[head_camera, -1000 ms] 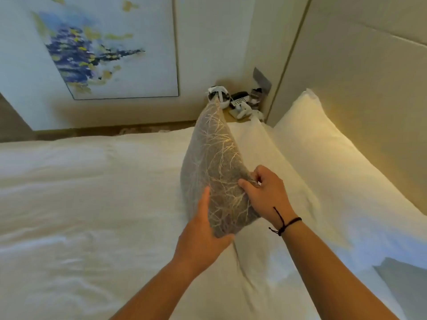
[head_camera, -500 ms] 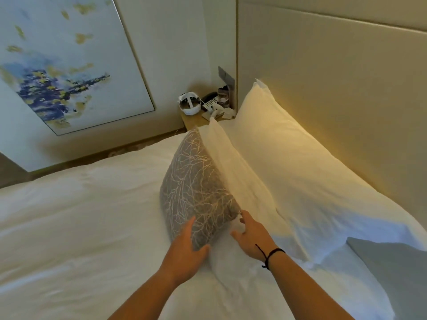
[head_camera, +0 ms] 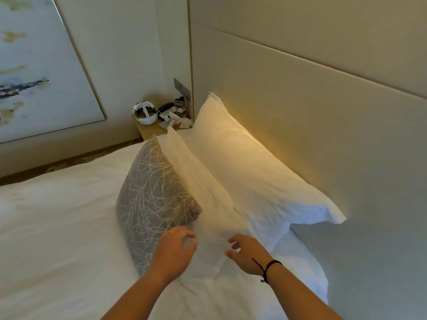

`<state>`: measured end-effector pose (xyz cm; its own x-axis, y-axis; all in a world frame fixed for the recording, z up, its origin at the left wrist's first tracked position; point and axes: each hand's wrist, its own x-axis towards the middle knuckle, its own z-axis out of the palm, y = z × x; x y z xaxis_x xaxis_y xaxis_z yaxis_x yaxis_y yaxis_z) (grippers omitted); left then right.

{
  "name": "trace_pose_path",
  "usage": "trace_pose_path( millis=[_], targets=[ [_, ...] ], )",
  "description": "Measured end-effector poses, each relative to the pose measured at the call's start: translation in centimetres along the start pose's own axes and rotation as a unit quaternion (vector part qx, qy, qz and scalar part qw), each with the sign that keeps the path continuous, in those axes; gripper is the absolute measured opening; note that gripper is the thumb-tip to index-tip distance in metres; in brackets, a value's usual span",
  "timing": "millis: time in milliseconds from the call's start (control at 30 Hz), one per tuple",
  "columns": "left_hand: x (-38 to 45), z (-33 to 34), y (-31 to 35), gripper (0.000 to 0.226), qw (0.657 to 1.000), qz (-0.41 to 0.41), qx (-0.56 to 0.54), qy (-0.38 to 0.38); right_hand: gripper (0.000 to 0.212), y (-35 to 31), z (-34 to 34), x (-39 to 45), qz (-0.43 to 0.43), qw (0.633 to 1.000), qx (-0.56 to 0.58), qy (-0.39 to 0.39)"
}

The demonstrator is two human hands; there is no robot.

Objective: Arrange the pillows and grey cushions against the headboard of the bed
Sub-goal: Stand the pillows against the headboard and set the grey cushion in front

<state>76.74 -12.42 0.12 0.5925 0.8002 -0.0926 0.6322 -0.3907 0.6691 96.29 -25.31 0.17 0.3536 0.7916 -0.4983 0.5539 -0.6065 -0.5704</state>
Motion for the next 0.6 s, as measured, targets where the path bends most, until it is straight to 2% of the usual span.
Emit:
trace_pose_path(
  millis=[167, 400, 600],
  targets=[
    [1.5, 0.8, 1.7, 0.019, 0.999, 0.030, -0.044, -0.007, 0.047, 1.5, -2.1, -3.3, 0.035, 0.999, -0.010, 0.006],
    [3.5, 1.0, 3.1, 0.025, 0.995, 0.055, -0.074, -0.039, 0.041, 1.6, -5.5, -4.0, 0.043, 0.996, -0.018, 0.077],
    [6.9, 1.3, 4.5, 0.022, 0.996, 0.073, -0.032, -0.051, 0.041, 2.2, -10.0, -1.5, 0.028, 0.984, -0.071, 0.160]
  ],
)
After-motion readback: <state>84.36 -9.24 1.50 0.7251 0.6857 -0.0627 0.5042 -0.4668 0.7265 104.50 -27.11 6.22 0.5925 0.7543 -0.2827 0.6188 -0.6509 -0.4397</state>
